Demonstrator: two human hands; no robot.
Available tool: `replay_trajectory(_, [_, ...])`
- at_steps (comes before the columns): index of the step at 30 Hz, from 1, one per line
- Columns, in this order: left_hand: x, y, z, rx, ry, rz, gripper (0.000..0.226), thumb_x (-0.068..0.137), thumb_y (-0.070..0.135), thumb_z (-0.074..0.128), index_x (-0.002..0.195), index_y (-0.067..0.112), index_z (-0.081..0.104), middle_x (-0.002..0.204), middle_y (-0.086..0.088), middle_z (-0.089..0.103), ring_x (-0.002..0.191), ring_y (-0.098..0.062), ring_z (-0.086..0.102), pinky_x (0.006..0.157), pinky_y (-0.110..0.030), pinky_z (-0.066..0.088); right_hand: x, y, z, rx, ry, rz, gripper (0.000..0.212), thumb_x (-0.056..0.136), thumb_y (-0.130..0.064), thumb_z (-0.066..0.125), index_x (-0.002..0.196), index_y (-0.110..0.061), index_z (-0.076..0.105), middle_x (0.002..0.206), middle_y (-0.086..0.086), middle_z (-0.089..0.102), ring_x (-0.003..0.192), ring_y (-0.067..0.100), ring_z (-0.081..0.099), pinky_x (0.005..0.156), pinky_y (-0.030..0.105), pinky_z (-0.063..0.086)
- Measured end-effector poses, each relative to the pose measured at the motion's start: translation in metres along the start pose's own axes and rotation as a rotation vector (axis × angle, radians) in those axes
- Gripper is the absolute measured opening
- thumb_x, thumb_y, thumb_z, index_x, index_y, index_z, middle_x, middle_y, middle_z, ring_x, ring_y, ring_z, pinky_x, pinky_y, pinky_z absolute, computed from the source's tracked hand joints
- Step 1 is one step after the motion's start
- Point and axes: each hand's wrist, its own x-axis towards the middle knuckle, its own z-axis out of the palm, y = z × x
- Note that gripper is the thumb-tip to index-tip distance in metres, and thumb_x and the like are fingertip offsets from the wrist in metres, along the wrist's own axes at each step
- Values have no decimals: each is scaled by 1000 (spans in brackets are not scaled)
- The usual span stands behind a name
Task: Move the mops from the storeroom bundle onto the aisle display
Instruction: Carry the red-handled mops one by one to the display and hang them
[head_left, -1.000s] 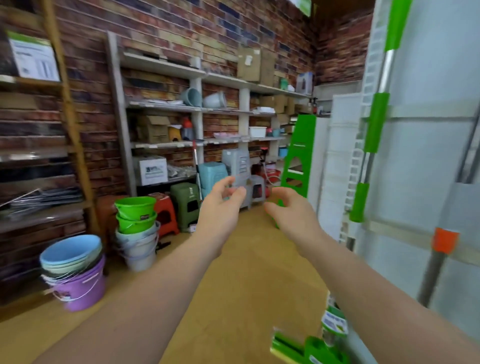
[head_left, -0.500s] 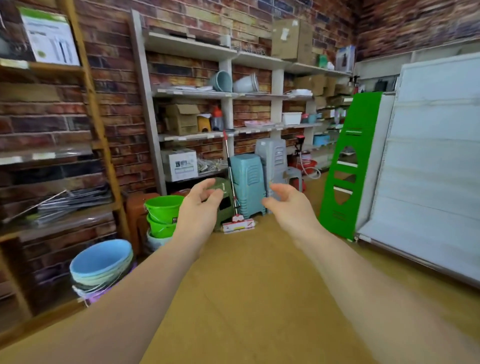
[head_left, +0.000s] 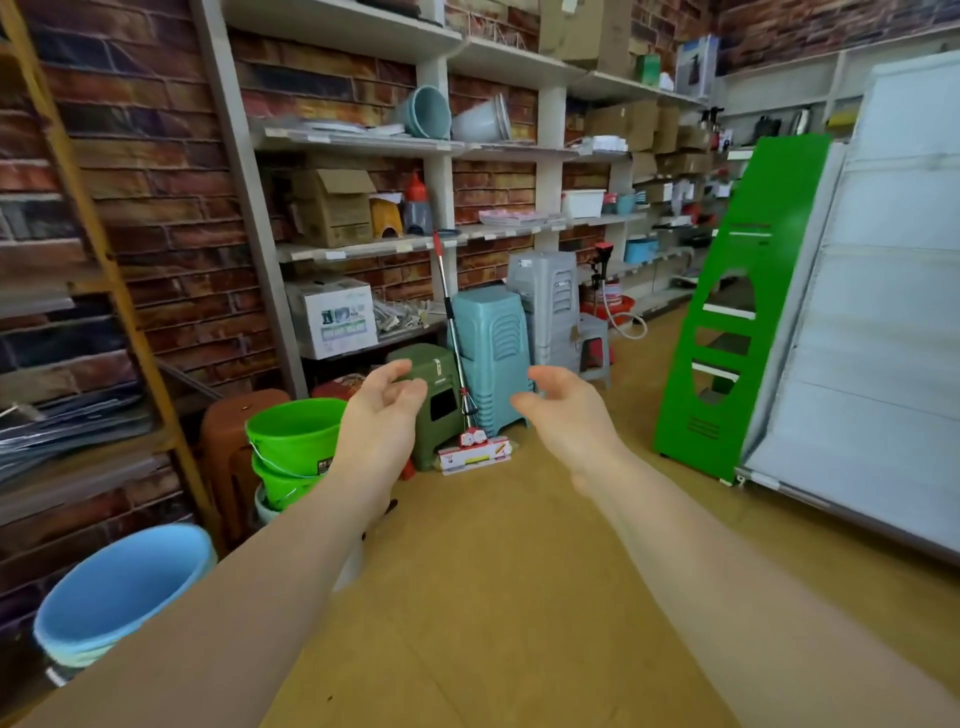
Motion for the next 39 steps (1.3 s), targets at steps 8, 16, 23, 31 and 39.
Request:
replay_trajectory(8, [182, -16, 75, -62, -46, -24, 36, 95, 23, 47, 131, 22, 47, 116, 0, 52, 121, -21, 50, 109, -42, 36, 190, 6, 17, -10, -20, 9, 46, 92, -20, 52, 137, -20, 41, 142, 1, 44, 112, 19, 55, 91, 30, 43])
replay_trajectory(16, [354, -74, 113, -91, -27, -53, 32, 94, 23, 49, 125, 25, 50, 118, -1, 55, 118, -21, 52, 107, -44, 38, 362, 43, 71, -32, -64, 60, 45, 92, -18, 52, 136, -20, 42, 136, 4, 51, 125, 22, 49, 91, 28, 43])
replay_trajectory(23, [542, -104, 139, -154, -64, -55, 33, 95, 24, 48, 128, 24, 49, 114, 0, 52, 116, -19, 50, 108, -43, 37, 542, 49, 127, -24, -25, 60, 45, 93, -16, 51, 137, -17, 41, 140, 2, 46, 118, 19, 52, 88, 22, 39])
replay_trajectory(31, [722, -130, 199, -127, -135, -79, 36, 95, 20, 47, 131, 18, 48, 99, 7, 53, 106, -18, 52, 106, -42, 39, 725, 78, 144, -1, 45, 123, 44, 91, -16, 56, 133, -15, 45, 143, 4, 44, 114, 17, 52, 88, 21, 37])
replay_trajectory(39, [880, -174, 265, -98, -65, -71, 33, 95, 21, 46, 128, 19, 48, 110, 1, 59, 105, -17, 52, 106, -39, 38, 916, 124, 161, -6, -5, 100, 44, 91, -16, 55, 134, -15, 45, 143, 6, 43, 113, 16, 50, 90, 21, 34])
